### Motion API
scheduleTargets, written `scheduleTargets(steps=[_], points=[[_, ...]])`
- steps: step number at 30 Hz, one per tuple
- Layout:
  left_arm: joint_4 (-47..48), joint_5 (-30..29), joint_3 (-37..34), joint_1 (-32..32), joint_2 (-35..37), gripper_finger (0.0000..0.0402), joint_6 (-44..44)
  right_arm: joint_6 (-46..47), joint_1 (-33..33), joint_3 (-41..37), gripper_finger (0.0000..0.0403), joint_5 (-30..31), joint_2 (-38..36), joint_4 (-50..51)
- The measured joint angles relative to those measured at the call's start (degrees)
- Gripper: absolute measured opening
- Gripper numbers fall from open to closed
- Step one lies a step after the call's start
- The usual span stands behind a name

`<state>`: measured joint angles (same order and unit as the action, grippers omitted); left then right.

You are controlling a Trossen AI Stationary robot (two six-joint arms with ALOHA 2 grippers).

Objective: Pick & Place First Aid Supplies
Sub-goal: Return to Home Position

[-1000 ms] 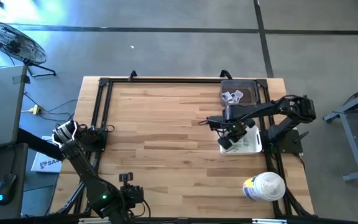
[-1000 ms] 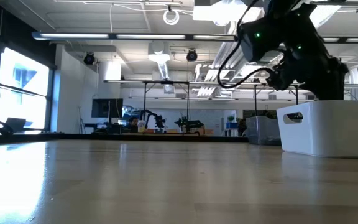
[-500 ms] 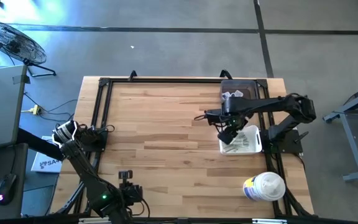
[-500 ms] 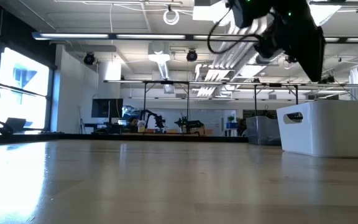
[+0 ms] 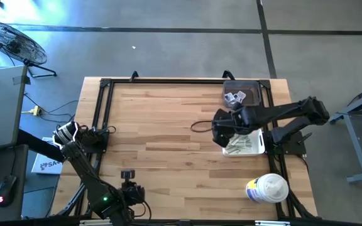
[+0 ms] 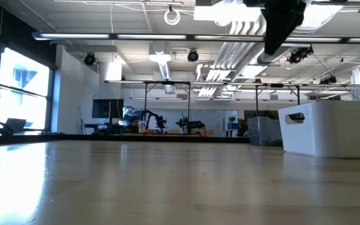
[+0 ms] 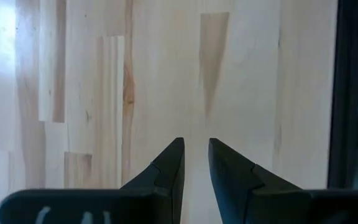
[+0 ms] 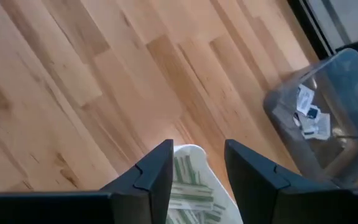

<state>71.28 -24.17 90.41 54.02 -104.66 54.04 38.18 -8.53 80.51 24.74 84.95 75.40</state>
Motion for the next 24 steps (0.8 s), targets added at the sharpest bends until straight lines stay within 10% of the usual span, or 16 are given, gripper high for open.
scheduleTargets(steps=[24], points=[[-2.32,-9.76,-2.20,-7.87,7.72,0.0069,-14.62,-12.57,-6.00,-0.05,0.0138,-8.70,0.04,0.63]])
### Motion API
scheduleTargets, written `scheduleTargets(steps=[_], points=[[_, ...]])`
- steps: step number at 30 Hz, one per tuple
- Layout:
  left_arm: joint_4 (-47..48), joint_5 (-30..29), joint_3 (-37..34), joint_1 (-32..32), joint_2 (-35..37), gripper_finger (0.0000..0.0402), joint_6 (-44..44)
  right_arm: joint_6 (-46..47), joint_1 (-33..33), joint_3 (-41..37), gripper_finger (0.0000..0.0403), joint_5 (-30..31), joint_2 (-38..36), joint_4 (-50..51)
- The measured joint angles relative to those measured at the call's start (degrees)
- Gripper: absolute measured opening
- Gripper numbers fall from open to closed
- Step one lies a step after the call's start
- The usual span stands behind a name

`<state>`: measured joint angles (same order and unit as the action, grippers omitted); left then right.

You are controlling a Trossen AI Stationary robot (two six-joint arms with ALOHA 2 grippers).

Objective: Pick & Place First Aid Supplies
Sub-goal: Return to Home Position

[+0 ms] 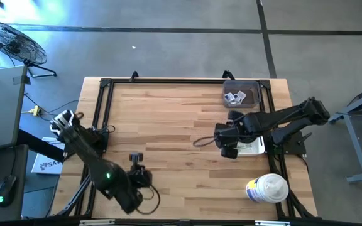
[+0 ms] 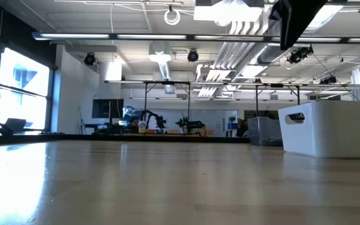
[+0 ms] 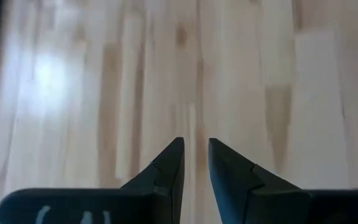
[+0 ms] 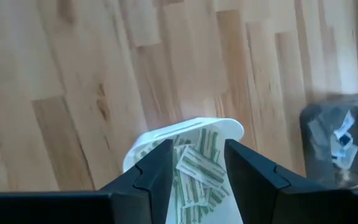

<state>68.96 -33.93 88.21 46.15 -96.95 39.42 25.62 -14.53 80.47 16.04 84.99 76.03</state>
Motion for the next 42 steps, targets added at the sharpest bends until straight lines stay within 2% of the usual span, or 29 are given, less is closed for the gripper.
scheduleTargets(steps=[4,7,13,18,22,26,29,32,37,42], points=[[-8.16,-3.15,-5.48,-1.27,7.28,0.0069,-4.68,-1.18,-4.01,0.00,0.0138,2.72,0.00,0.00],[-18.07,-2.94,-11.64,-2.25,12.97,0.0069,-10.15,-1.69,-6.69,0.00,0.0138,4.80,0.00,-0.21],[-38.87,7.22,-27.31,-6.92,25.07,0.0069,-20.79,-2.20,-10.58,-0.09,0.0138,5.54,-1.35,-2.41],[-52.02,10.80,-40.19,-12.15,35.15,0.0069,-25.72,-5.04,-11.95,-5.93,0.0138,5.01,-8.45,-10.91],[-59.65,15.34,-48.55,-17.46,42.38,0.0069,-27.87,-4.89,-11.27,-14.71,0.0138,4.32,-18.40,-17.03],[-61.41,21.17,-56.11,-23.19,52.07,0.0069,-28.05,-3.46,-10.86,-24.26,0.0138,4.40,-31.16,-23.50],[-63.85,22.55,-62.14,-26.28,61.08,0.0069,-27.60,-6.14,-10.86,-32.22,0.0138,3.68,-41.96,-32.49],[-65.47,22.97,-67.69,-28.34,70.23,0.0069,-27.59,-9.19,-10.85,-39.95,0.0138,-0.18,-52.45,-40.87],[-64.72,23.90,-73.93,-29.82,84.82,0.0069,-27.29,-13.97,-10.86,-50.56,0.0138,-4.23,-69.04,-53.62],[-56.39,25.86,-75.93,-29.64,96.88,0.0069,-27.17,-18.56,-10.86,-59.20,0.0138,-5.69,-82.04,-60.95]])
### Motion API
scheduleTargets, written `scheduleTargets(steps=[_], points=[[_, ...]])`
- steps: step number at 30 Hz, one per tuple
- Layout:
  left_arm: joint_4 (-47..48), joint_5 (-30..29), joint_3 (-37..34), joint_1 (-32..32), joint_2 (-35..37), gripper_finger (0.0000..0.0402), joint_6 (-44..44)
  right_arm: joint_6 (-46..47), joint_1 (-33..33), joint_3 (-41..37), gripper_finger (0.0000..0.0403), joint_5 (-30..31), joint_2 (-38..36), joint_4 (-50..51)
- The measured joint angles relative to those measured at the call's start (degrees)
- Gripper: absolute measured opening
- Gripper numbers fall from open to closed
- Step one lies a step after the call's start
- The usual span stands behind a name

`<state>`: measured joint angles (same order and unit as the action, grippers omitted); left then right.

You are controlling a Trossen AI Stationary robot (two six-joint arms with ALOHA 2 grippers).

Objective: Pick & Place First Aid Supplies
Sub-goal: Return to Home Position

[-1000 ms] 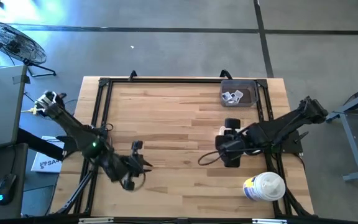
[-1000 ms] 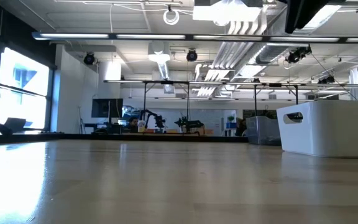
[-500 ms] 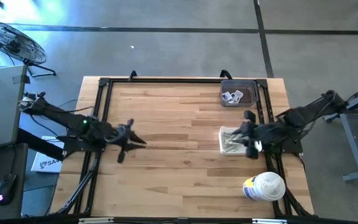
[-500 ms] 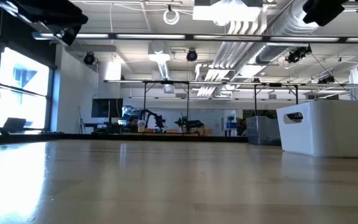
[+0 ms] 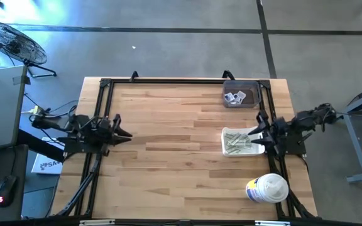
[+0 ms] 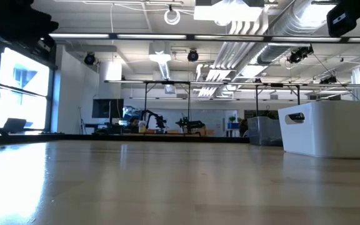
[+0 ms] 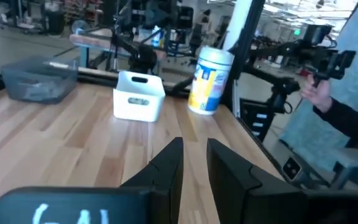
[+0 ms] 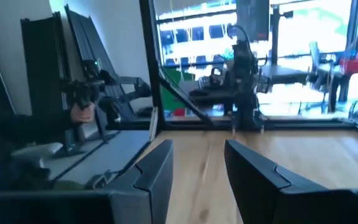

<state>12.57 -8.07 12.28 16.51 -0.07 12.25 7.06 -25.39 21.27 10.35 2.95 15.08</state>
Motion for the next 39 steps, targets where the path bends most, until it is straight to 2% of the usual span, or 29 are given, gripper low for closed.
scheduleTargets(steps=[2,4,7,9,14,19,23,30,35,39], points=[[0.08,0.07,-0.64,0.00,-0.24,0.0069,0.26,-2.09,0.00,-3.42,0.0138,0.15,-2.81,-1.77],[0.96,0.39,-1.36,-0.02,-0.45,0.0069,1.43,-2.83,0.04,-5.96,0.0138,0.85,-2.44,-2.52],[0.05,0.25,-2.71,-0.01,-1.68,0.0069,3.66,-0.45,0.07,-8.55,0.0138,1.43,-2.17,-8.96],[1.68,0.62,-3.67,-0.02,-1.14,0.0069,4.11,-0.39,0.09,-10.77,0.0138,-0.40,-2.38,-11.08],[-3.12,-0.55,-7.26,0.00,-0.37,0.0069,1.64,-4.24,0.07,-16.02,0.0138,-3.25,-2.75,-20.20],[-6.38,-1.59,-8.25,-0.02,-0.29,0.0069,-2.06,-4.67,0.09,-20.41,0.0138,1.89,-2.70,-24.95],[-6.36,-1.97,-8.27,-0.02,-0.29,0.0069,-5.31,-2.86,0.13,-20.71,0.0138,4.81,-2.57,-21.72],[-6.35,-2.94,-8.29,-0.02,-0.66,0.0069,-9.98,-2.02,1.13,-20.64,0.0138,4.31,-2.81,-22.89],[-6.27,-2.95,-8.31,-0.02,-0.66,0.0069,-12.66,-0.69,4.58,-20.71,0.0138,3.84,-2.81,-21.83],[-6.27,-2.97,-8.31,-0.02,-0.66,0.0069,-13.58,1.79,9.79,-20.71,0.0138,1.59,-2.81,-20.93]])
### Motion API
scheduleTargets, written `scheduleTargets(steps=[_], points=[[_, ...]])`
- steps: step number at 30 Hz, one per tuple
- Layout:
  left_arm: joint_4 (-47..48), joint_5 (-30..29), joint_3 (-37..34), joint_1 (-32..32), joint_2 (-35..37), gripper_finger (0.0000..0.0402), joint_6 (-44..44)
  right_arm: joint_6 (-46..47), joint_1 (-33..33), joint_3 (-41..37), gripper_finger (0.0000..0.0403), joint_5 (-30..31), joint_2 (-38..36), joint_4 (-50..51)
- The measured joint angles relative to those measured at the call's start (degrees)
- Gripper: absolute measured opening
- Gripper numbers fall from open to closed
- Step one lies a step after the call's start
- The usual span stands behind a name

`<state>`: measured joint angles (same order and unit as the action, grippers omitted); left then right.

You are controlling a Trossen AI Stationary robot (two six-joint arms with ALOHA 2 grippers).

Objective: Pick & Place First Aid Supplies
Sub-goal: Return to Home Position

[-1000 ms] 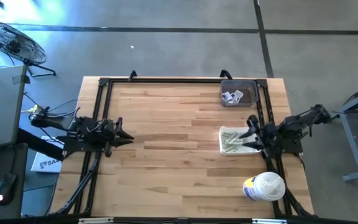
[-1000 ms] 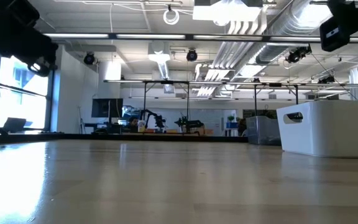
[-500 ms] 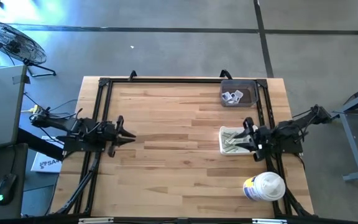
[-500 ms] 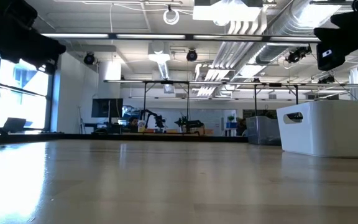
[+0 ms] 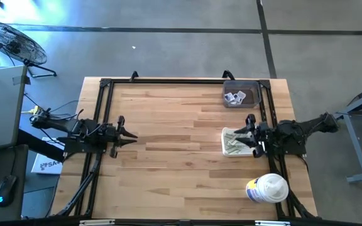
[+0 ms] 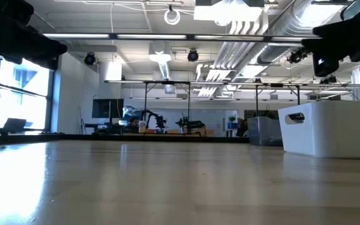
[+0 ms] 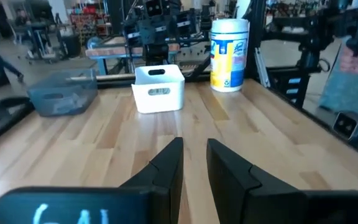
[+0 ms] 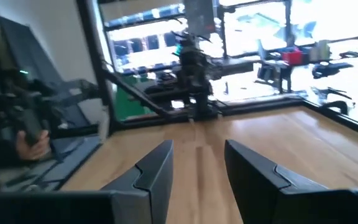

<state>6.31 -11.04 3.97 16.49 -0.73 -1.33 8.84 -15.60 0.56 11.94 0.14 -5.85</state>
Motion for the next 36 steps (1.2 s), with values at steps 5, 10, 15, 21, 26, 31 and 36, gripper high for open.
scheduleTargets(steps=[5,10,15,21,26,31,36], points=[[0.02,-0.43,-0.02,0.00,-0.07,0.0069,-7.81,-0.16,7.28,0.00,0.0138,-2.44,0.00,0.73],[-0.01,-0.40,-0.02,0.01,-0.11,0.0069,-7.17,0.00,12.72,0.00,0.0138,-6.76,0.04,0.66],[-0.02,-0.38,-0.02,0.02,-0.13,0.0069,-7.03,-1.15,14.78,0.00,0.0138,-4.12,0.24,0.93],[0.00,-0.38,-0.02,0.02,-0.13,0.0069,-7.01,-4.66,14.89,0.00,0.0138,0.47,0.26,2.40],[-0.02,-0.38,-0.04,0.02,-0.13,0.0069,-6.99,-4.81,14.89,0.00,0.0138,0.58,0.26,2.47],[-0.02,-0.38,-0.04,0.02,-0.13,0.0069,-6.98,-4.81,14.87,0.00,0.0138,0.64,0.26,2.47],[-0.02,-0.38,-0.07,0.02,-0.13,0.0069,-6.96,-4.81,14.87,-0.02,0.0138,0.72,0.26,2.49]])
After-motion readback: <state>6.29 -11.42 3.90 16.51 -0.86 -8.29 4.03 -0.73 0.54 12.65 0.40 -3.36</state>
